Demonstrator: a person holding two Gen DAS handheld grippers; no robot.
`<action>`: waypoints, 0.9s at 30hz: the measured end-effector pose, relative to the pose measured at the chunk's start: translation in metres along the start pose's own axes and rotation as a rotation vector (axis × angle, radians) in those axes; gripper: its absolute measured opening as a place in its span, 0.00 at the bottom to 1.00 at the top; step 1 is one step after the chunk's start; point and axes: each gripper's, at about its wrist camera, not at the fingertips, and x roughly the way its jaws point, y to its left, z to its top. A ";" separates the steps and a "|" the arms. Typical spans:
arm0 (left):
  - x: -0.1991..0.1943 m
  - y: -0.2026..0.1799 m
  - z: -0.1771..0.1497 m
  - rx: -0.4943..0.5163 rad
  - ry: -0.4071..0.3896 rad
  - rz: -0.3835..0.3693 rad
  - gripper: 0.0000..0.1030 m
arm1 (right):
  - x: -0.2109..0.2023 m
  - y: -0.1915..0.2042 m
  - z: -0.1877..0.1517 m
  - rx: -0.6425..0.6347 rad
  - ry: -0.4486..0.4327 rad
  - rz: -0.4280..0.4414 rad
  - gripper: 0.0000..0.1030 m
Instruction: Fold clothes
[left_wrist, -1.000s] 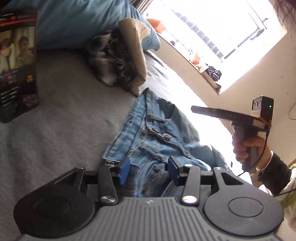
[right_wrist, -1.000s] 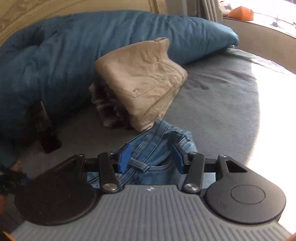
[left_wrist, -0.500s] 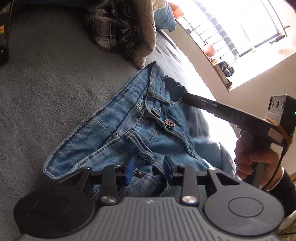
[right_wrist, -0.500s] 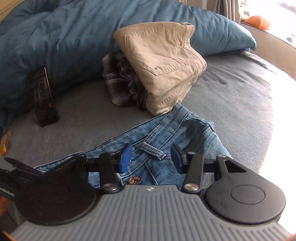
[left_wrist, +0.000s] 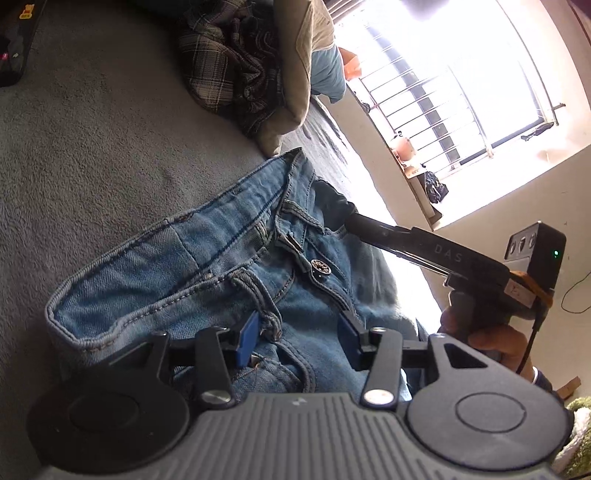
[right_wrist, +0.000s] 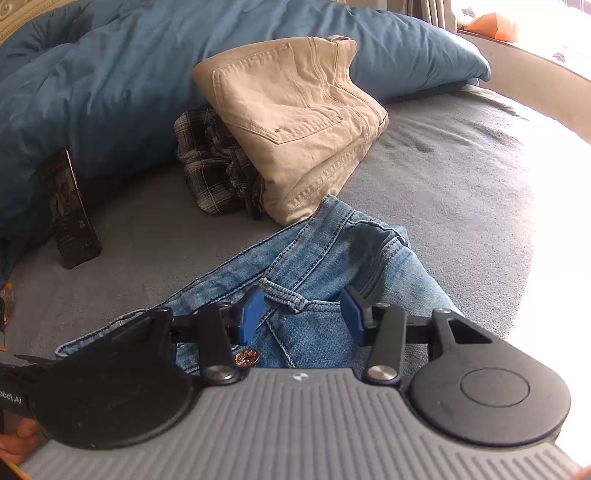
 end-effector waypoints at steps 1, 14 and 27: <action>0.000 0.000 -0.001 -0.010 -0.004 0.003 0.47 | 0.000 0.000 0.001 0.000 -0.001 0.004 0.44; 0.015 -0.004 0.006 -0.068 -0.092 0.066 0.43 | -0.004 0.008 0.004 -0.010 -0.022 -0.012 0.44; 0.017 -0.020 0.000 0.111 -0.126 0.236 0.06 | 0.044 0.020 0.011 -0.332 0.133 0.005 0.44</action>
